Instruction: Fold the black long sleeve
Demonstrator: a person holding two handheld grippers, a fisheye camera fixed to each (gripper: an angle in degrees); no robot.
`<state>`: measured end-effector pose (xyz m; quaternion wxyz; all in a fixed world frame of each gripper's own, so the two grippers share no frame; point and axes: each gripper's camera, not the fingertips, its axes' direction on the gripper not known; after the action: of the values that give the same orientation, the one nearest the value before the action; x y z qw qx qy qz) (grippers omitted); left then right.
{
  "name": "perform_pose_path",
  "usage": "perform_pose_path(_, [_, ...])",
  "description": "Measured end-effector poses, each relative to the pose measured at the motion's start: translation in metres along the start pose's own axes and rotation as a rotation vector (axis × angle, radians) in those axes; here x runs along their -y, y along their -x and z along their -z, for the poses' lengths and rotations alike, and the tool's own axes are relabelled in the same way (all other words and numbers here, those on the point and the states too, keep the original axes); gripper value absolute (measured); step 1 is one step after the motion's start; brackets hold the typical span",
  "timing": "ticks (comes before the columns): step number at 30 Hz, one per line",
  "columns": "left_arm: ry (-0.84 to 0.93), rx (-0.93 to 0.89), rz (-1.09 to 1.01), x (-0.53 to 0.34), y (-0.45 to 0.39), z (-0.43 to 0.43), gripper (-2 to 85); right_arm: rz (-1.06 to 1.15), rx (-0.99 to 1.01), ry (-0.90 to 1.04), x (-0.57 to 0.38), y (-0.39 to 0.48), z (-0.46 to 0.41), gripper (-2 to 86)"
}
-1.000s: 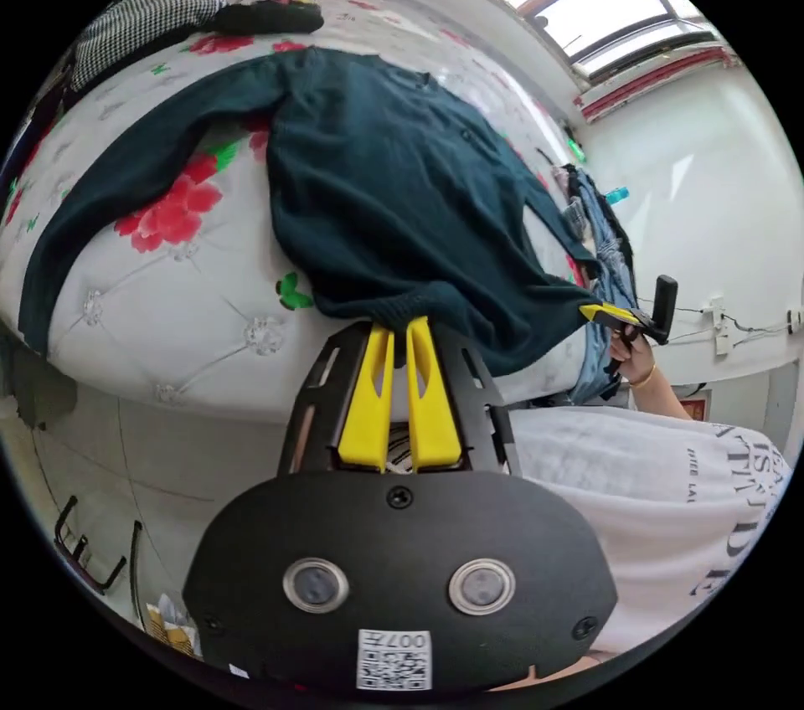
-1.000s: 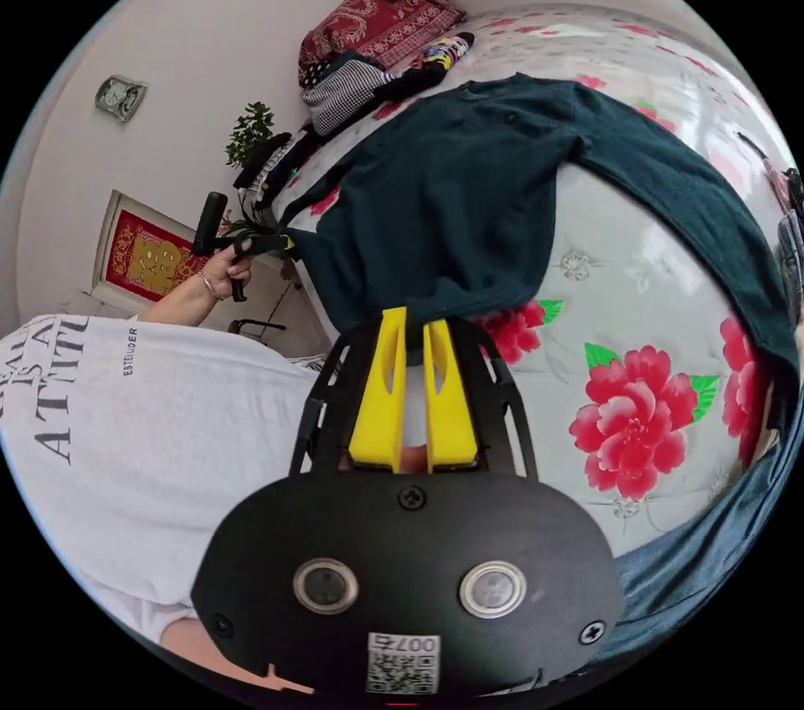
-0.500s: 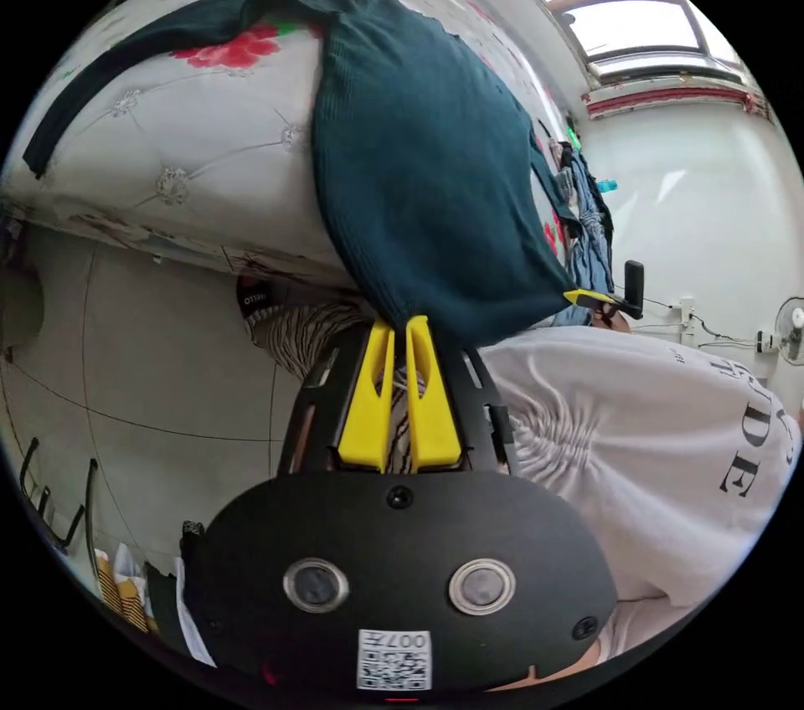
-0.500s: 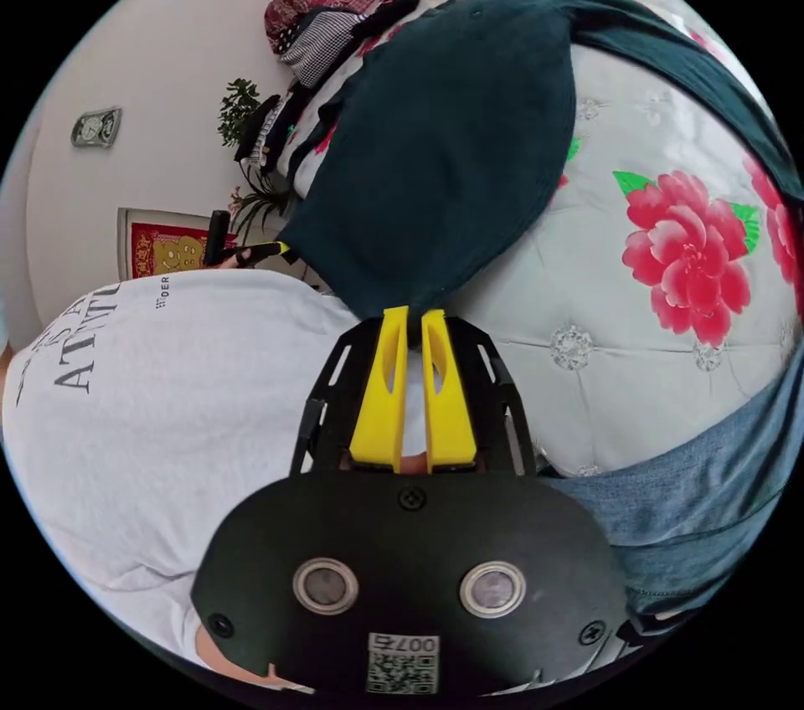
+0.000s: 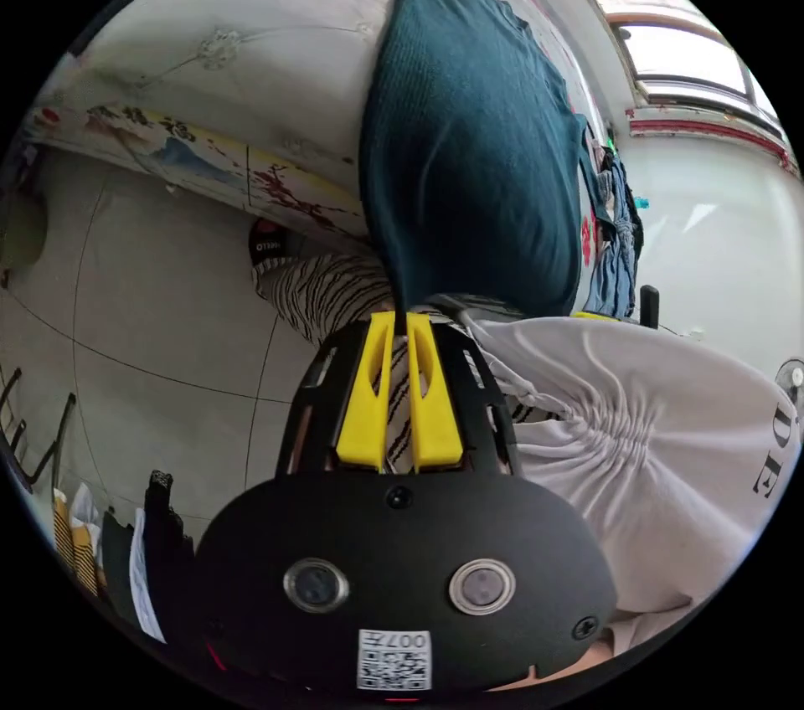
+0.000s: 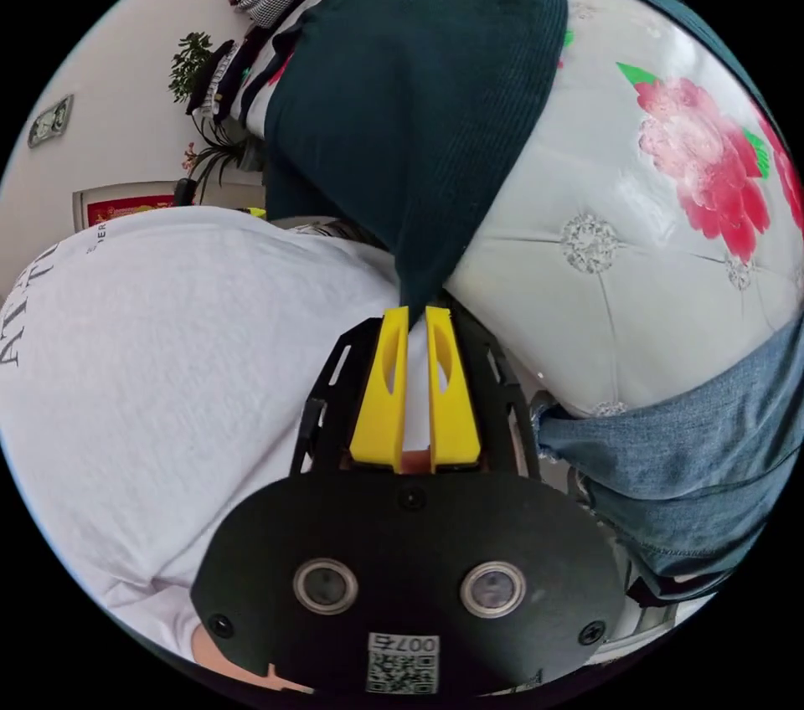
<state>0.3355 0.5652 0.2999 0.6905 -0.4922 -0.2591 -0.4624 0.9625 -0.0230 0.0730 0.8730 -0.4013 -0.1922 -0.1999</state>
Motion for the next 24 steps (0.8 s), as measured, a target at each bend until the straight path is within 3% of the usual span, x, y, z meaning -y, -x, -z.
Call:
perform_pose_path(6, [-0.206, 0.047, 0.149, 0.01, 0.035, 0.069, 5.9, 0.052, -0.144, -0.107, 0.004, 0.019, 0.032, -0.2])
perform_pose_path(12, [-0.494, -0.039, 0.368, 0.048, 0.094, 0.147, 9.0, 0.052, -0.052, -0.272, 0.041, 0.043, 0.052, -0.3])
perform_pose_path(16, [-0.629, -0.002, 0.487, 0.08, 0.132, 0.192, 10.6, 0.091, -0.03, -0.335, 0.072, 0.085, 0.048, -0.3])
perform_pose_path(20, [-0.665, 0.058, 0.523, 0.115, 0.153, 0.213, 13.6, 0.154, -0.057, -0.311, 0.108, 0.128, 0.039, -0.3])
perform_pose_path(24, [-0.56, 0.145, 0.531, 0.16, 0.166, 0.211, 14.8, 0.19, -0.102, -0.256, 0.134, 0.154, 0.032, -0.3])
